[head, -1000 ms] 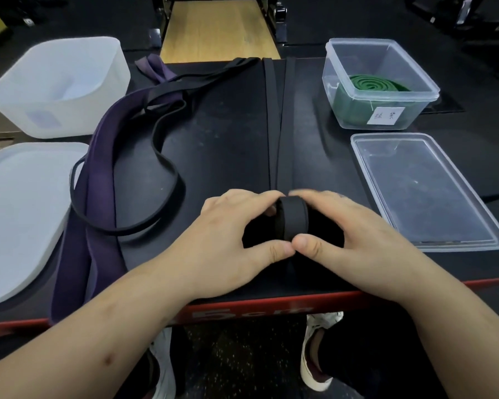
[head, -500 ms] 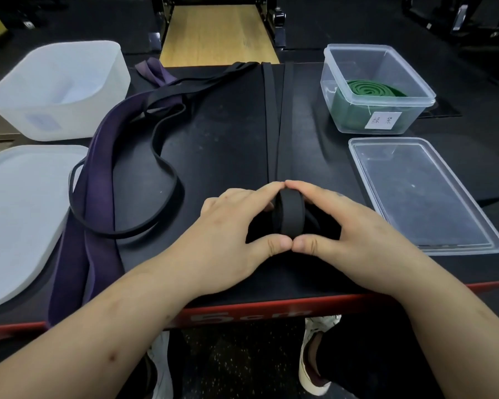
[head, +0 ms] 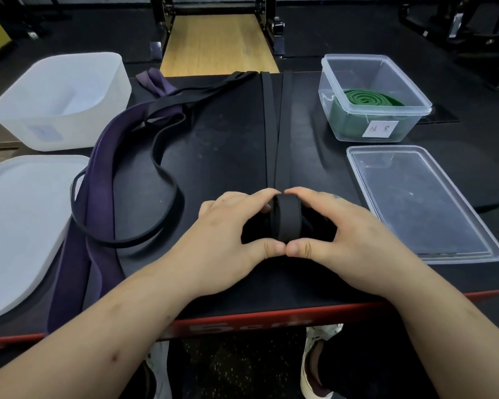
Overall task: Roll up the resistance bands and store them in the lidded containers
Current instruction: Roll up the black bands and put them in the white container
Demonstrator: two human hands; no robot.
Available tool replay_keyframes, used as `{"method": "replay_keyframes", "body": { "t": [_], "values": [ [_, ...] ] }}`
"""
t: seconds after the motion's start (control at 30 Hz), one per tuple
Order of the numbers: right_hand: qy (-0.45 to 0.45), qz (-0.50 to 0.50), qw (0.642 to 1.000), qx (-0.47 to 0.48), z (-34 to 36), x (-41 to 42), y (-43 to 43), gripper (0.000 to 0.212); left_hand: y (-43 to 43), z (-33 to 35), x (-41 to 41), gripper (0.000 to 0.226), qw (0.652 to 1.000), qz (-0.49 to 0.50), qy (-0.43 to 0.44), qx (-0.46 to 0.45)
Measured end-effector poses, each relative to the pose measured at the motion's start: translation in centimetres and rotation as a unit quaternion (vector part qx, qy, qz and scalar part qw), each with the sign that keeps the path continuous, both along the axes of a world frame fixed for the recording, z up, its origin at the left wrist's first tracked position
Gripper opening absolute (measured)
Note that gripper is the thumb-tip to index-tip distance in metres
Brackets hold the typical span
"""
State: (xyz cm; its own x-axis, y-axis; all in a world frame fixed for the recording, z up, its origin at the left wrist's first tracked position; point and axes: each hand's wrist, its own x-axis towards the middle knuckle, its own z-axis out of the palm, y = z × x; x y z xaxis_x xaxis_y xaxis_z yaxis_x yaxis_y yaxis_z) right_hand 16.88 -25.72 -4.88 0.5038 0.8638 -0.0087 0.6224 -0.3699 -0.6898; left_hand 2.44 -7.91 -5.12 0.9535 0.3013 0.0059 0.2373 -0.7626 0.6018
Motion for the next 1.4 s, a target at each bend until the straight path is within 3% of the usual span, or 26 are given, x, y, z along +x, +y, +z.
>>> {"method": "replay_keyframes", "body": {
  "t": [0.27, 0.4, 0.47, 0.53, 0.63, 0.77, 0.97, 1.1, 1.23, 1.4],
  "values": [
    [0.006, 0.036, 0.999, 0.034, 0.0, -1.5, -1.7, 0.053, -2.0, 0.0, -2.4, 0.055, 1.000, -0.023, -0.003, -0.011],
    [-0.001, 0.029, 1.000, 0.010, -0.7, -1.5, -2.1, 0.071, -2.1, 0.1, -2.8, 0.072, 0.999, -0.005, 0.016, -0.031],
    [-0.006, 0.024, 1.000, -0.010, -0.8, -1.0, -2.2, 0.078, -1.9, 0.2, -2.8, 0.069, 1.000, -0.008, 0.012, -0.028],
    [0.009, 0.040, 0.999, -0.018, -0.8, -0.8, -2.3, 0.076, -2.0, 0.3, -2.7, 0.063, 1.000, -0.016, 0.013, -0.020],
    [0.030, 0.057, 0.998, -0.009, -0.8, -0.7, -2.0, 0.079, -2.0, 0.3, -2.8, 0.072, 1.000, -0.017, 0.021, -0.008],
    [0.004, 0.040, 0.999, -0.023, -1.2, -0.6, -1.5, 0.083, -1.9, 0.0, -3.1, 0.074, 1.000, 0.003, 0.004, -0.021],
    [0.009, 0.060, 0.998, -0.022, -0.1, -1.0, -1.4, 0.066, -2.0, 0.4, -2.6, 0.076, 0.999, 0.010, 0.009, -0.036],
    [0.021, 0.053, 0.998, -0.033, 0.5, -0.9, -2.0, 0.080, -1.6, 0.5, -2.2, 0.074, 0.999, 0.019, 0.010, -0.028],
    [0.017, 0.049, 0.998, -0.021, 0.6, -1.0, -1.7, 0.066, -1.3, 0.5, -2.2, 0.071, 0.999, 0.014, 0.012, -0.032],
    [0.036, 0.048, 0.998, 0.002, 0.2, -0.7, -1.3, 0.070, -1.3, 0.4, -2.4, 0.071, 0.998, -0.001, 0.025, -0.051]
  ]
}}
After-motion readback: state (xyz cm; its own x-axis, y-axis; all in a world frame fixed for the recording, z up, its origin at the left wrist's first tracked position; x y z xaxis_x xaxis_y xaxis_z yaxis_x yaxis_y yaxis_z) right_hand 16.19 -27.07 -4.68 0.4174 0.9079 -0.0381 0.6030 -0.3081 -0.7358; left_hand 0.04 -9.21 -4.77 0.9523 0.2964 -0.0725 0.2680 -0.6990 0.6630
